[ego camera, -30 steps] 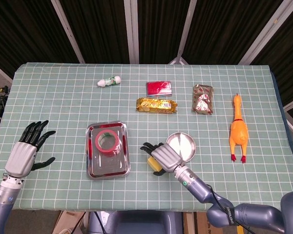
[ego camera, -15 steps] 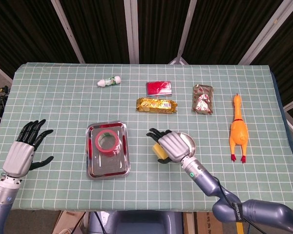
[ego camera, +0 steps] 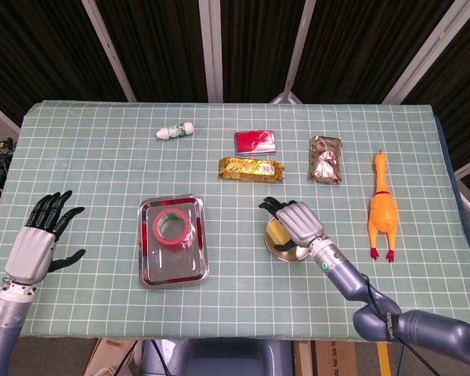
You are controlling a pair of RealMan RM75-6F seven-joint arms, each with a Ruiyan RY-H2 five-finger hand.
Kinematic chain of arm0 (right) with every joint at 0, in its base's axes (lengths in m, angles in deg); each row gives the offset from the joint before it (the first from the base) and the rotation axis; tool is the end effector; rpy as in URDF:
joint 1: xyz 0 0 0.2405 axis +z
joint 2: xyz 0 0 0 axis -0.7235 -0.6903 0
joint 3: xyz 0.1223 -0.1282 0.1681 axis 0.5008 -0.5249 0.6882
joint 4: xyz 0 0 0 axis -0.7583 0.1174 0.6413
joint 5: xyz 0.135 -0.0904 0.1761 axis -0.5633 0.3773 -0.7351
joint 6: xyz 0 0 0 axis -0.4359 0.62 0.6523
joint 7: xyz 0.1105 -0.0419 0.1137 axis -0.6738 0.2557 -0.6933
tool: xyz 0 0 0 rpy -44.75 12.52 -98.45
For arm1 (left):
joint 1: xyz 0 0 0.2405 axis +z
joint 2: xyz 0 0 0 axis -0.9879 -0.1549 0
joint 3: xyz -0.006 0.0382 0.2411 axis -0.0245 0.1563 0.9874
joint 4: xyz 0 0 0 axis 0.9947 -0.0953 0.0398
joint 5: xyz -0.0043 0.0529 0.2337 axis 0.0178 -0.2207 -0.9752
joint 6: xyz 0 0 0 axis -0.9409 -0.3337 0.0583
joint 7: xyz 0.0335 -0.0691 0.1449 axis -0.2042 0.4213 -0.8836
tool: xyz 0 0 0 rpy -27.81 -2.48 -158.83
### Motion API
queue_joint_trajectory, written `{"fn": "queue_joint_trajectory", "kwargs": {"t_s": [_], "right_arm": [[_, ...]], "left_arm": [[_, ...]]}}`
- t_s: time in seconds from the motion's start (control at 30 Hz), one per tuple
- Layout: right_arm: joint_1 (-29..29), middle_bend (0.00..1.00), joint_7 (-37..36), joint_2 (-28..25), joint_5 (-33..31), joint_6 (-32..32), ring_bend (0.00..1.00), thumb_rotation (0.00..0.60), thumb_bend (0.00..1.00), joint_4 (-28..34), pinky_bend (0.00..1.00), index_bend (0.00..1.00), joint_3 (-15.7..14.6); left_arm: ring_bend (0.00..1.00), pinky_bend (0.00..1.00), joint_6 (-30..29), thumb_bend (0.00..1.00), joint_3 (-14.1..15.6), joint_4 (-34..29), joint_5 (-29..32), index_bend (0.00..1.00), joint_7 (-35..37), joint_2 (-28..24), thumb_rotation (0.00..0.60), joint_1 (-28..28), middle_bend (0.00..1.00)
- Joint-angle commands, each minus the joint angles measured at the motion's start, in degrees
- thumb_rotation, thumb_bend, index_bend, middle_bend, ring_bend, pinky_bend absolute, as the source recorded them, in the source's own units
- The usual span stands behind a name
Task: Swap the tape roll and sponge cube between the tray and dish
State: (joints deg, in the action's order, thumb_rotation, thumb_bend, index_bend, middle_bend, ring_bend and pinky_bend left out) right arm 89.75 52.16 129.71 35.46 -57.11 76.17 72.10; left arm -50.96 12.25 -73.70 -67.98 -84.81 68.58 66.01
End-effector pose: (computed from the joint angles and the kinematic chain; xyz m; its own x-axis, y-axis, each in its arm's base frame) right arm -0.1339 -0.3632 -0.0422 0.4362 -0.3411 0.8327 -0.8532 -0.4510 0.2622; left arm -0.2710 0.2520 0.0801 0.3386 -0.1476 0.9293 0.8812 -0.2965 -0.3682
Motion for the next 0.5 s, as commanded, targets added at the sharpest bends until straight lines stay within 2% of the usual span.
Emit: {"fn": "queue_joint_trajectory", "kwargs": {"t_s": [0.03, 0.3, 0.43, 0.5], "right_arm": [[0.30, 0.17, -0.83, -0.05, 0.74, 0.80, 0.59, 0.600, 0.31, -1.54, 0.64, 0.20, -0.61], [0.28, 0.14, -2.86, -0.38, 1.46, 1.48, 0.54, 0.600, 0.31, -2.81, 0.62, 0.20, -1.53], [0.33, 0.10, -3.11, -1.19, 1.87, 1.95, 0.44, 0.600, 0.31, -2.59, 0.50, 0.19, -2.08], [0.37, 0.07, -3.17, -1.78, 1.77, 2.26, 0.36, 0.600, 0.29, -2.10, 0.40, 0.16, -2.24]], "left_arm": [[0.00, 0.08, 0.02, 0.01, -0.19, 0.01, 0.13, 0.22, -0.15, 0.09, 0.600, 0.08, 0.00], [0.00, 0.08, 0.55, 0.01, -0.38, 0.02, 0.17, 0.22, -0.75, 0.36, 0.600, 0.08, 0.00], [0.00, 0.08, 0.60, 0.01, -0.53, 0.01, 0.21, 0.22, -0.81, 0.41, 0.600, 0.14, 0.00], [0.00, 0.08, 0.58, 0.01, -0.58, 0.02, 0.18, 0.22, -0.79, 0.44, 0.600, 0.17, 0.00]]}}
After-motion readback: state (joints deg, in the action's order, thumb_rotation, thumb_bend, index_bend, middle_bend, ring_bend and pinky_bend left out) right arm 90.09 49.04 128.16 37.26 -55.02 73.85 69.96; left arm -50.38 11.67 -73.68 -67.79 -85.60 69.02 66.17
